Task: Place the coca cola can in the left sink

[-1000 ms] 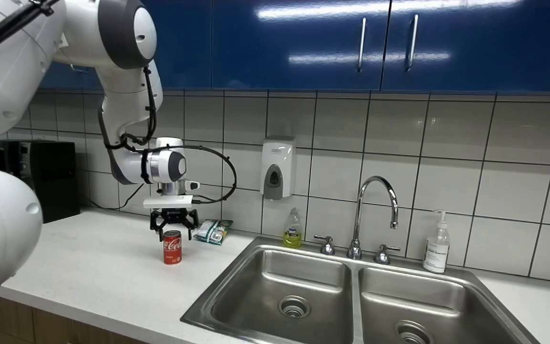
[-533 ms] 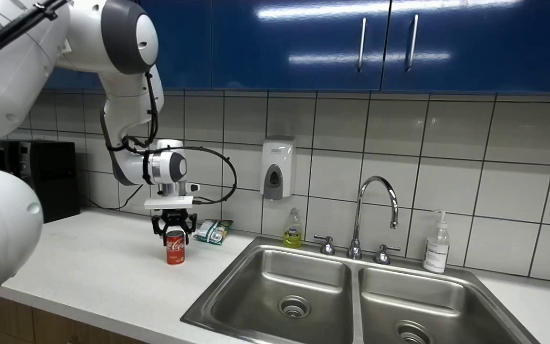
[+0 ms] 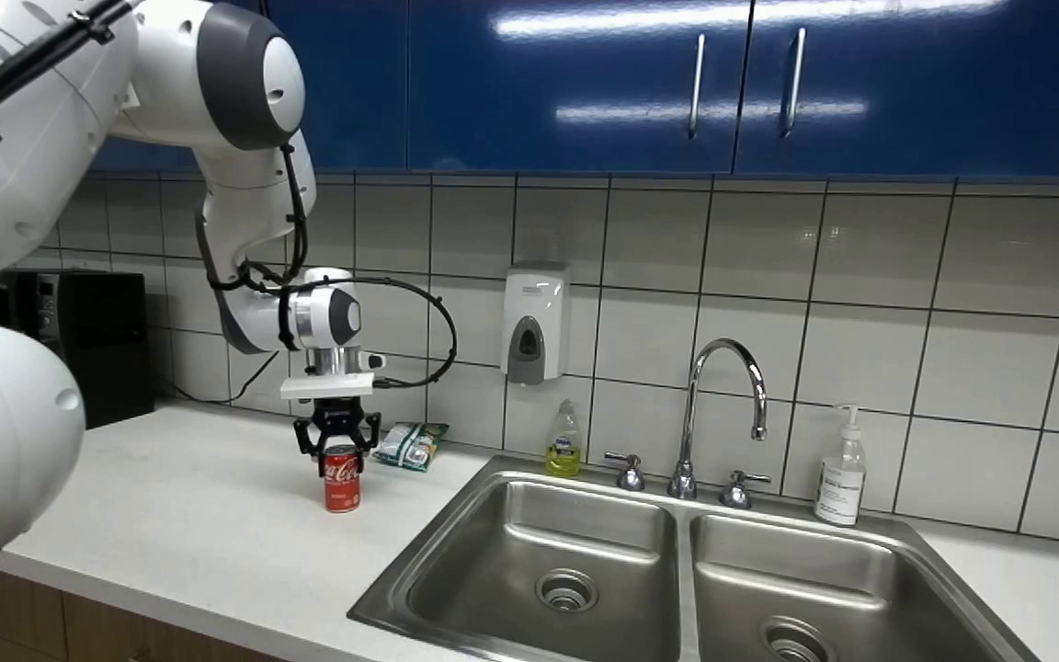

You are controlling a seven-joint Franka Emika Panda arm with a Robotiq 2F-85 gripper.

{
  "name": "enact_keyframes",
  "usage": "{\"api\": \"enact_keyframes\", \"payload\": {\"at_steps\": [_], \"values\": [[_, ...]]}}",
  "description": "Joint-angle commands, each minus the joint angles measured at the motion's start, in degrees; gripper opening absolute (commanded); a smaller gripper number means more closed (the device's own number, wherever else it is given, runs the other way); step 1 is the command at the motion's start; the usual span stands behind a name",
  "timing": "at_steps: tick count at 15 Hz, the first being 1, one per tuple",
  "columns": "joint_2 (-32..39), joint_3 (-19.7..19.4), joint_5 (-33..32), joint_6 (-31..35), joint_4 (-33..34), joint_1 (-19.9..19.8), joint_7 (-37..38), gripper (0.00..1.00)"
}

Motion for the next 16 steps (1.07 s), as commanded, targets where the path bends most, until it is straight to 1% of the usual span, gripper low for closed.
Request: {"api": "enact_keyframes", "payload": {"at_steps": [1, 11, 16], "values": [[-0.68, -0.08, -0.59, -0.97, 0.85, -0.16, 1.26, 0.38], [-6.74, -0.27, -0.34, -0.67, -1.78, -0.63, 1.86, 0.38], [-8.48, -0.99, 0.06, -0.14, -3.39, -1.79, 2.75, 0.38]]}}
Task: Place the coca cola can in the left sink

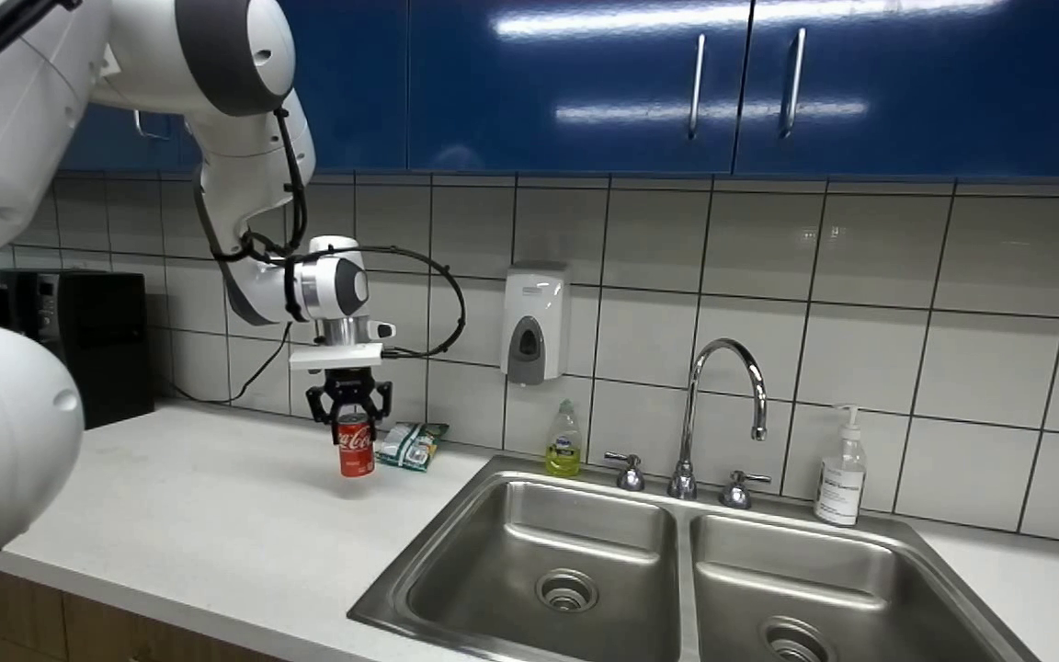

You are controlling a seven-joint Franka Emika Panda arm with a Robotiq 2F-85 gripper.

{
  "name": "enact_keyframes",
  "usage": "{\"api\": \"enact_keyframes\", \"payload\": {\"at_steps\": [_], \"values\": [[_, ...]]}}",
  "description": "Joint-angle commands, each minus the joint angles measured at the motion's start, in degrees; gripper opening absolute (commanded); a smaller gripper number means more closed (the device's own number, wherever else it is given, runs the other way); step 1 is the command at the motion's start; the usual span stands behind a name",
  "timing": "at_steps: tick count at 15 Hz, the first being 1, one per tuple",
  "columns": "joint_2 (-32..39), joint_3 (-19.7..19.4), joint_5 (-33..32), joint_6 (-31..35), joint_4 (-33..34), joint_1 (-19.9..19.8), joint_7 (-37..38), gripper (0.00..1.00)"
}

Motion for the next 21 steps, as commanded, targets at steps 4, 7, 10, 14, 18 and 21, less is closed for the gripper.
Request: {"api": "enact_keyframes", "payload": {"at_steps": [4, 7, 10, 14, 18, 21], "values": [[-5.46, -1.42, 0.87, 0.44, -5.43, -3.51, 2.20, 0.38], [-7.44, -2.47, 1.51, 1.10, -7.64, -5.69, 2.26, 0.38], [-9.52, -3.59, 2.61, 1.79, -10.24, -8.30, 1.90, 0.38], [-11.89, -5.20, 4.14, 2.76, -13.49, -11.30, 1.61, 0.38], [-13.57, -7.05, 4.97, 3.84, -15.86, -13.69, 1.68, 0.38], [-14.01, -8.29, 5.20, 4.54, -16.76, -14.95, 1.80, 0.38]]}}
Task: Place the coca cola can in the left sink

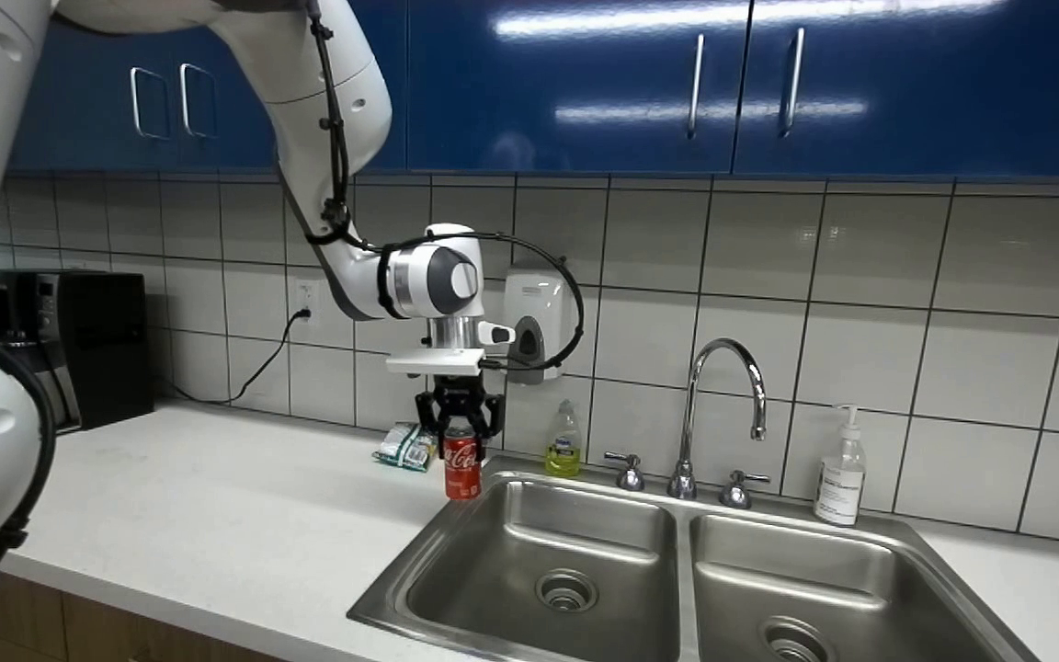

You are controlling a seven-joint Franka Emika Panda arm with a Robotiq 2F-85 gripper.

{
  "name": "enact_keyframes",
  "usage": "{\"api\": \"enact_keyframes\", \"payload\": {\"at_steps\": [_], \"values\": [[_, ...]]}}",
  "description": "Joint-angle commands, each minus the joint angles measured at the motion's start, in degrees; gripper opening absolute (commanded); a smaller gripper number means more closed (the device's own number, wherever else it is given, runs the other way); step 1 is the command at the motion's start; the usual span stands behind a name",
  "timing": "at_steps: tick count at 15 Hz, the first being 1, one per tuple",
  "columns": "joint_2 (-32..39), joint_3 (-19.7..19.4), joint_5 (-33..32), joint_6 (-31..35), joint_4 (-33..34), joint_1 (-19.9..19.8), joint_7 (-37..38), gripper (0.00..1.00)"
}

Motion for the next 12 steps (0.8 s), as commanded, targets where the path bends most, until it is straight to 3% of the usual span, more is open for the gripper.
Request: {"api": "enact_keyframes", "payload": {"at_steps": [1, 12], "values": [[-2.68, -0.69, 0.66, 1.80, -2.74, -1.83, 0.81, 0.38], [5.58, -3.57, 0.94, 12.19, -2.48, -4.51, 1.08, 0.38]]}}
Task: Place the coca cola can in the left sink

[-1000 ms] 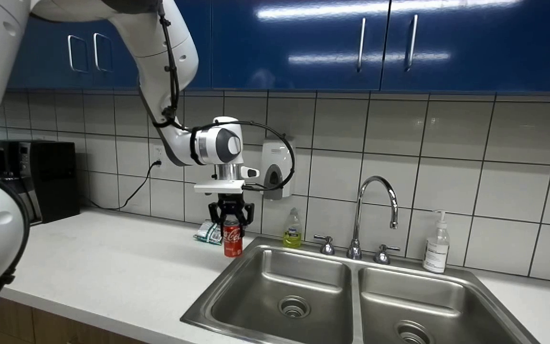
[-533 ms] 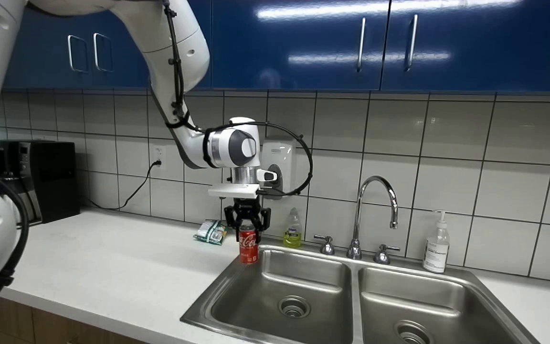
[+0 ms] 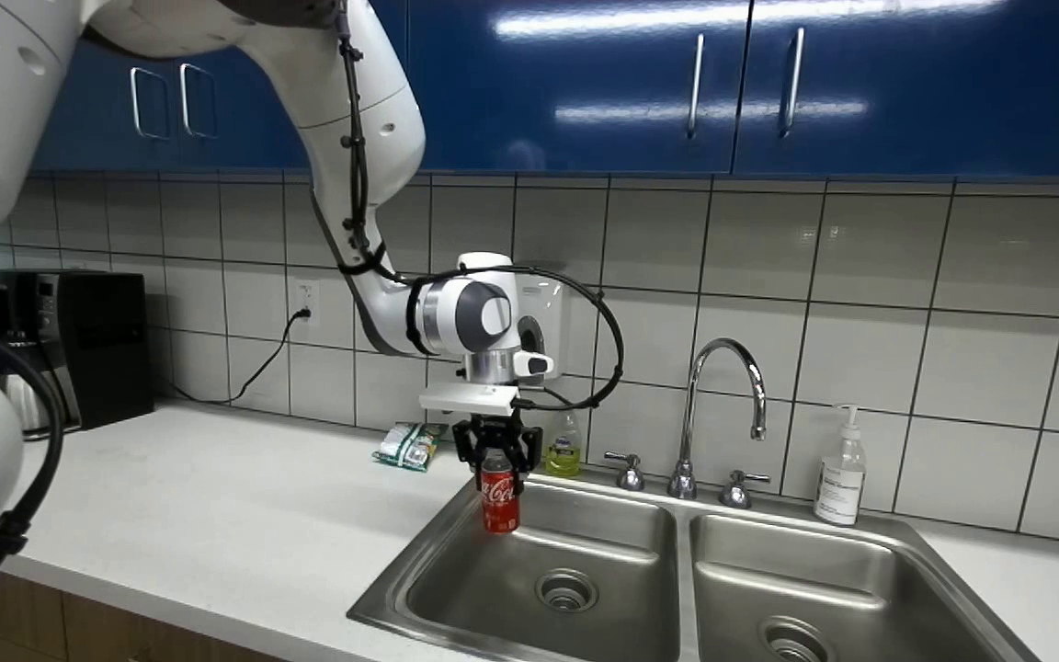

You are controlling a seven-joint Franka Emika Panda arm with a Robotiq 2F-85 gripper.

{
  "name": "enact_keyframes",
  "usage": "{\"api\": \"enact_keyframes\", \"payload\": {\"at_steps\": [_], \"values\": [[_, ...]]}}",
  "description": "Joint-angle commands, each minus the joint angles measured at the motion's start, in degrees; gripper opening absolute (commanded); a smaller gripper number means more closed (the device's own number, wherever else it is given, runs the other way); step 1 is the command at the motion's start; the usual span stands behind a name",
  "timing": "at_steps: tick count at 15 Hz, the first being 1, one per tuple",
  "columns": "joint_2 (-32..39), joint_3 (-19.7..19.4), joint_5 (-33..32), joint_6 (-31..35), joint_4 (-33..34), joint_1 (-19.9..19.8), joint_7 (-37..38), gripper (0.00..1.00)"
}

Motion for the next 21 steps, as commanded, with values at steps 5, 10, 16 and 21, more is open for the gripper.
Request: {"api": "enact_keyframes", "payload": {"at_steps": [5, 10, 16, 21], "values": [[8.87, -0.67, 1.63, 8.96, 1.58, -2.89, 0.77, 0.38], [13.15, 0.49, 4.29, 10.55, 2.32, -4.55, -0.22, 0.38], [16.59, 2.08, 7.11, 10.60, 3.02, -5.96, -0.75, 0.38], [19.31, 2.69, 7.88, 10.87, 4.18, -6.68, -0.85, 0.38]]}}
